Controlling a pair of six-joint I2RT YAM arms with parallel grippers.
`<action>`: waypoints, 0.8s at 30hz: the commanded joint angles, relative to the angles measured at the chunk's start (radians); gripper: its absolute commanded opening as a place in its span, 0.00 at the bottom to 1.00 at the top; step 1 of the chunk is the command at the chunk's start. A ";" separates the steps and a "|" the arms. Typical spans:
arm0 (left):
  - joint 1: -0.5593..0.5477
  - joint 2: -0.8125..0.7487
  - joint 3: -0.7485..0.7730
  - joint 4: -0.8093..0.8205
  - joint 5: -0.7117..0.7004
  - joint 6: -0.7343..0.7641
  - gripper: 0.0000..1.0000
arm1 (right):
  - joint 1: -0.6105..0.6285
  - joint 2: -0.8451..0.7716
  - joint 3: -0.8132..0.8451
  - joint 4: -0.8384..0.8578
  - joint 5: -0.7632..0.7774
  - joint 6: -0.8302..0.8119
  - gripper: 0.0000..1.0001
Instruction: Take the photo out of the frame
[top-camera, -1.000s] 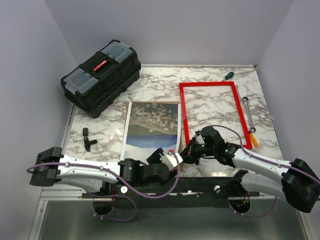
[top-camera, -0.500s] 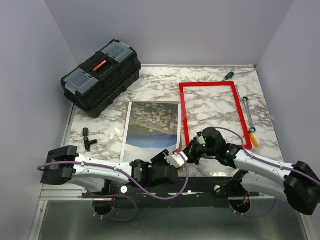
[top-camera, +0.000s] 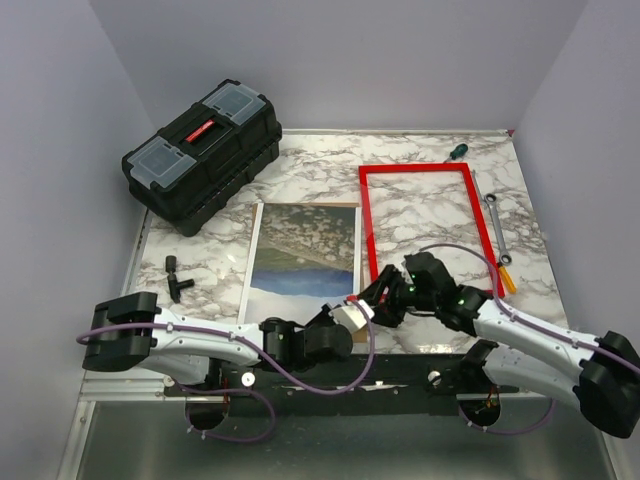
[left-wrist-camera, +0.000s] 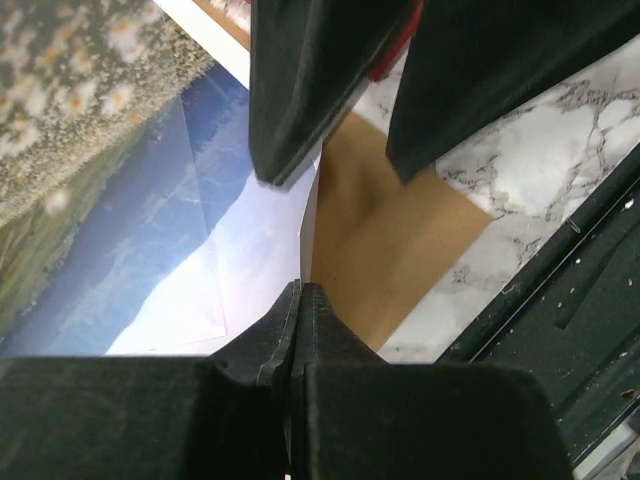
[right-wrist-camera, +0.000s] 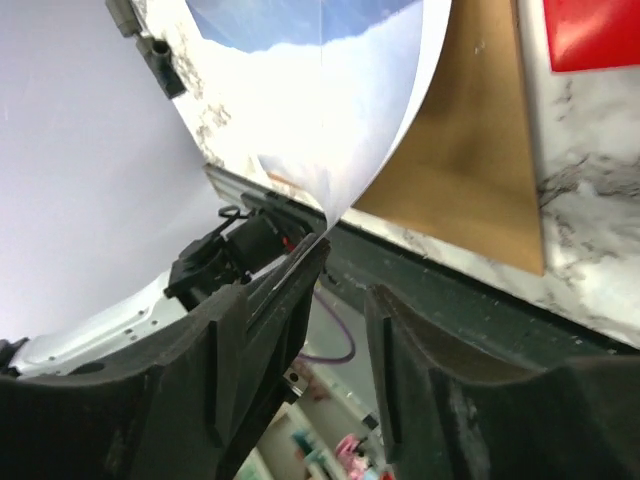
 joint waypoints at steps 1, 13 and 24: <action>0.005 -0.023 -0.036 0.036 0.023 -0.018 0.00 | -0.026 -0.087 0.004 -0.112 0.170 -0.052 0.66; 0.005 -0.043 -0.028 0.042 0.036 -0.016 0.00 | -0.073 0.186 -0.054 0.201 0.016 -0.066 0.72; 0.005 -0.026 -0.005 0.050 0.054 0.003 0.00 | -0.071 0.372 -0.083 0.470 -0.083 -0.004 0.60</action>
